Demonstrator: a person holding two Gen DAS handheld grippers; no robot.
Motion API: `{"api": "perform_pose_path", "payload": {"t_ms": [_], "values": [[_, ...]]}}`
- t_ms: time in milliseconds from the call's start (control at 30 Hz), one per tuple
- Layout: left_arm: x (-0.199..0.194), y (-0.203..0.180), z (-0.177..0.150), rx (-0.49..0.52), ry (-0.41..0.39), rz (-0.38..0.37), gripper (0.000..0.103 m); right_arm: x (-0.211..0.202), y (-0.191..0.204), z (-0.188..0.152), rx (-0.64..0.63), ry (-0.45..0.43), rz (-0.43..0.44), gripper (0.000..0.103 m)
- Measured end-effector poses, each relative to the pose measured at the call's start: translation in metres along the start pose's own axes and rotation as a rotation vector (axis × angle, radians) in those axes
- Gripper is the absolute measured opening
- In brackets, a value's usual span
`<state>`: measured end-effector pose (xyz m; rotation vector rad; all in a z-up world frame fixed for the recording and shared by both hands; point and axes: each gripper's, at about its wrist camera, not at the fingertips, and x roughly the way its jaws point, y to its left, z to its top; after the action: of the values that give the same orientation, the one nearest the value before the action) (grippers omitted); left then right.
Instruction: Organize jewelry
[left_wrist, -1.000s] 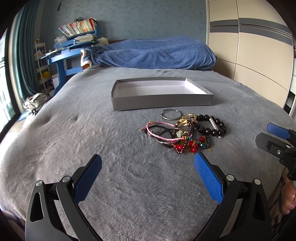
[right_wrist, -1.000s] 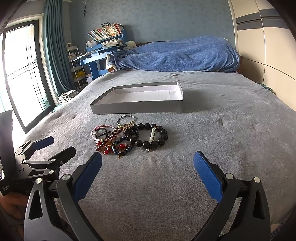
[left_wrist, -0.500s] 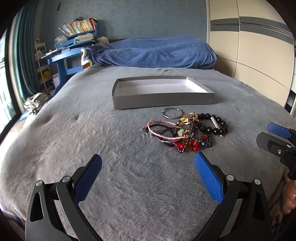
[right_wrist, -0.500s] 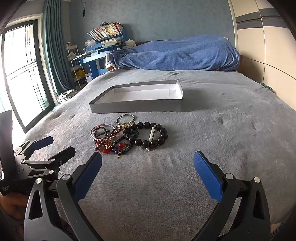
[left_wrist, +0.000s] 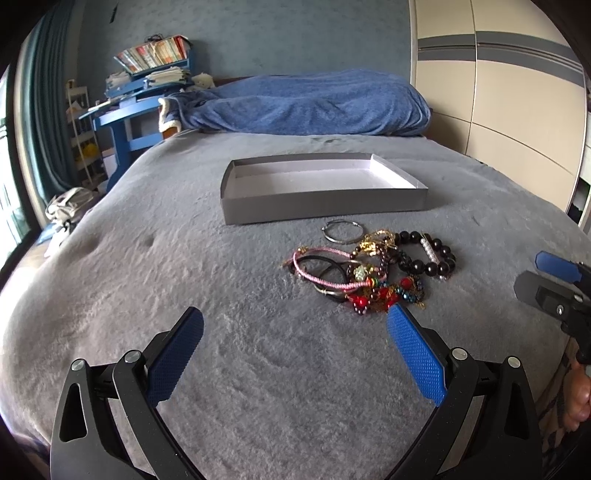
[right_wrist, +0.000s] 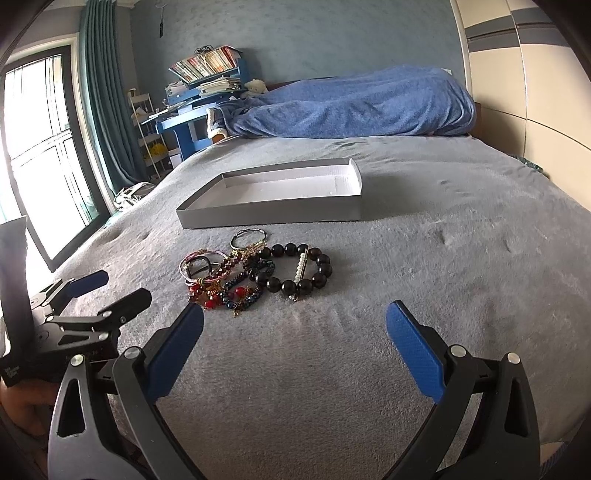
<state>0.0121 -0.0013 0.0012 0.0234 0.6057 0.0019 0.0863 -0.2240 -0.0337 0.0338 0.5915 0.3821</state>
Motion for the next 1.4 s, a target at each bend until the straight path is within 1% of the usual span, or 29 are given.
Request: {"api": "perform_pose_path", "payload": {"t_ms": [133,200,300,367,400,433,467,533,567,600,700,800,867,900,933,1033,1133,1233,1300,1400], "values": [[0.005,0.001,0.010,0.020,-0.010,-0.005,0.097,0.000,-0.002,0.002,0.010,0.001,0.000,0.098],[0.007,-0.001,0.015,0.021,-0.028,-0.026,0.096,0.000,-0.002,0.002,0.014,0.001,0.000,0.098],[0.012,-0.002,0.020,0.021,-0.015,-0.064,0.092,0.000,-0.003,0.001,0.021,0.003,-0.001,0.098],[0.018,-0.004,0.024,0.030,0.000,-0.071,0.081,0.000,-0.004,0.002,0.027,0.005,0.000,0.098],[0.021,-0.005,0.027,0.033,-0.003,-0.078,0.078,0.000,-0.005,0.002,0.030,0.005,0.000,0.098],[0.025,-0.005,0.028,0.032,0.021,-0.085,0.073,0.001,-0.005,0.003,0.032,0.004,-0.001,0.098],[0.028,-0.005,0.029,0.035,0.033,-0.090,0.071,0.001,-0.006,0.005,0.034,0.005,-0.002,0.098],[0.037,-0.006,0.030,0.049,0.077,-0.086,0.069,0.003,-0.007,0.009,0.039,0.008,-0.004,0.098],[0.043,-0.005,0.031,0.048,0.096,-0.087,0.065,0.004,-0.008,0.010,0.041,0.009,-0.006,0.098],[0.048,-0.003,0.031,0.042,0.127,-0.085,0.064,0.007,-0.009,0.014,0.042,0.013,-0.010,0.098],[0.066,0.004,0.036,-0.012,0.202,-0.091,0.055,0.014,-0.010,0.020,0.029,0.017,-0.022,0.098],[0.086,0.010,0.037,-0.047,0.292,-0.113,0.043,0.018,-0.011,0.020,0.033,0.022,-0.021,0.098],[0.093,0.009,0.037,-0.049,0.312,-0.120,0.029,0.018,-0.011,0.019,0.035,0.026,-0.021,0.098],[0.095,0.008,0.037,-0.041,0.308,-0.115,0.025,0.018,-0.012,0.019,0.035,0.026,-0.022,0.098],[0.095,0.008,0.038,-0.037,0.303,-0.114,0.013,0.018,-0.013,0.018,0.035,0.027,-0.023,0.098],[0.090,0.010,0.039,-0.043,0.266,-0.118,0.013,0.019,-0.016,0.018,0.050,0.031,-0.023,0.098],[0.072,0.018,0.041,-0.055,0.212,-0.124,0.013,0.020,-0.019,0.018,0.062,0.033,-0.022,0.098],[0.052,0.036,0.044,-0.086,0.166,-0.129,0.013,0.021,-0.020,0.018,0.066,0.037,-0.019,0.098],[0.043,0.047,0.043,-0.098,0.155,-0.118,0.013,0.023,-0.019,0.019,0.061,0.040,-0.018,0.098],[0.038,0.063,0.038,-0.111,0.159,-0.085,0.013,0.027,-0.016,0.020,0.045,0.047,-0.022,0.098]]}}
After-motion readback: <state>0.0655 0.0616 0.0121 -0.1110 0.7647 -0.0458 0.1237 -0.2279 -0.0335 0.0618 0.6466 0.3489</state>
